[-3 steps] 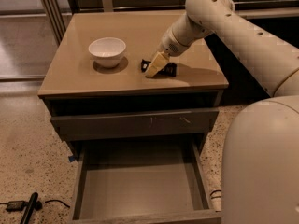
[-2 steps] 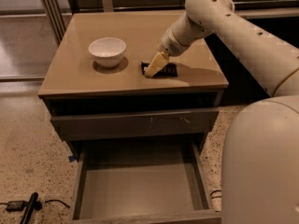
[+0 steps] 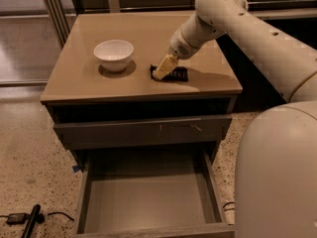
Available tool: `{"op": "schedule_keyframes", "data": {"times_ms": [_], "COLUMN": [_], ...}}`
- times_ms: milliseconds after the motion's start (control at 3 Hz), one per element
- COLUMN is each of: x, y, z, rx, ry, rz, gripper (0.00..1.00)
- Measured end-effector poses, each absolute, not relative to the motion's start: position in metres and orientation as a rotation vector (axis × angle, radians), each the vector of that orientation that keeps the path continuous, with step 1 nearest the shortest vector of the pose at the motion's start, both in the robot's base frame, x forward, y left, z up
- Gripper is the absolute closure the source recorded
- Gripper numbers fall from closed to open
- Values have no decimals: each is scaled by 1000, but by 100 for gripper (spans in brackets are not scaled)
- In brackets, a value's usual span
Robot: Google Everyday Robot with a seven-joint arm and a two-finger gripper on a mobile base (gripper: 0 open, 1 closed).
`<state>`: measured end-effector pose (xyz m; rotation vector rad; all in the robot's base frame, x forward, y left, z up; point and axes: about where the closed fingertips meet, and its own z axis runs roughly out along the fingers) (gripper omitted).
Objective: Place rxbar chocolate into middle drawer
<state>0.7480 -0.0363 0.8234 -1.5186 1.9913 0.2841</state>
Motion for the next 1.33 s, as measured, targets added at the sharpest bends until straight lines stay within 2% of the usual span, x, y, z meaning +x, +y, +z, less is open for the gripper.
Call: {"op": "schedule_keyframes", "data": {"times_ms": [1333], "x": [697], "y": [-22], "z": [921], "rx": [-1615], "ry": [1841], "rz": [177], "gripper": [100]}}
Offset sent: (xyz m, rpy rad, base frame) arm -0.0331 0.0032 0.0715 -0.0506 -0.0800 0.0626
